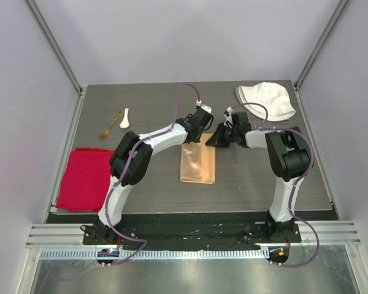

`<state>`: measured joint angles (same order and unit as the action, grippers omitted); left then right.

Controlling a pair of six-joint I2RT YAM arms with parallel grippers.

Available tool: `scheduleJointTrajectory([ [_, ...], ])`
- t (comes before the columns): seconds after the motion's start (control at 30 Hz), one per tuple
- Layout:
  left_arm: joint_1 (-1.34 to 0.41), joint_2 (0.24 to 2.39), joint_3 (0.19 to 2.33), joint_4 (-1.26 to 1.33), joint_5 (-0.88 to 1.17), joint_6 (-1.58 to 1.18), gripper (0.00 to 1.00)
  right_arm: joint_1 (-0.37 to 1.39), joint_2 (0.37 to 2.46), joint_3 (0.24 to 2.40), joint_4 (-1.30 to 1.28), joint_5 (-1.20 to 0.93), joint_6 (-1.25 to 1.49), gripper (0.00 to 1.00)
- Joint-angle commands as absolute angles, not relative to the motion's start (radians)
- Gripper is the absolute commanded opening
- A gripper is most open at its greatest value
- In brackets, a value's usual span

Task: Fold the napkin into a case and place the utensils inside
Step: Fold the lower triangle-folded napkin at the center of the board.

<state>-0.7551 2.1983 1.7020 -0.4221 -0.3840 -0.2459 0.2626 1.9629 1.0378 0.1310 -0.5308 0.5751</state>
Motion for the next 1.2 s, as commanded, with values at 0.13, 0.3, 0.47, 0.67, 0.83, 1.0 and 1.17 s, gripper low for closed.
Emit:
scheduleJointTrajectory([
  [0.13, -0.768, 2.232, 1.778, -0.42, -0.488, -0.255, 0.17, 0.267, 1.99, 1.035, 0.147, -0.506, 0.552, 0.01],
  [0.3, -0.785, 2.256, 1.825, -0.433, -0.469, -0.299, 0.0, 0.267, 2.002, 1.04, 0.147, -0.506, 0.552, 0.01],
  [0.47, -0.784, 2.293, 1.864, -0.463, -0.378, -0.388, 0.0, 0.267, 2.006, 1.045, 0.147, -0.508, 0.554, 0.01],
  [0.67, -0.776, 2.275, 1.819, -0.437, -0.353, -0.469, 0.01, 0.268, 2.017, 1.052, 0.15, -0.512, 0.557, 0.01],
  [0.83, -0.759, 2.23, 1.79, -0.426, -0.316, -0.471, 0.23, 0.267, 2.008, 1.052, 0.141, -0.511, 0.549, 0.01],
  [1.0, -0.715, 2.143, 1.741, -0.434, -0.244, -0.521, 0.36, 0.265, 1.98, 1.066, 0.121, -0.512, 0.542, 0.01],
  [1.17, -0.658, 2.051, 1.66, -0.396, -0.098, -0.584, 0.33, 0.265, 1.973, 1.086, 0.1, -0.515, 0.531, 0.01],
])
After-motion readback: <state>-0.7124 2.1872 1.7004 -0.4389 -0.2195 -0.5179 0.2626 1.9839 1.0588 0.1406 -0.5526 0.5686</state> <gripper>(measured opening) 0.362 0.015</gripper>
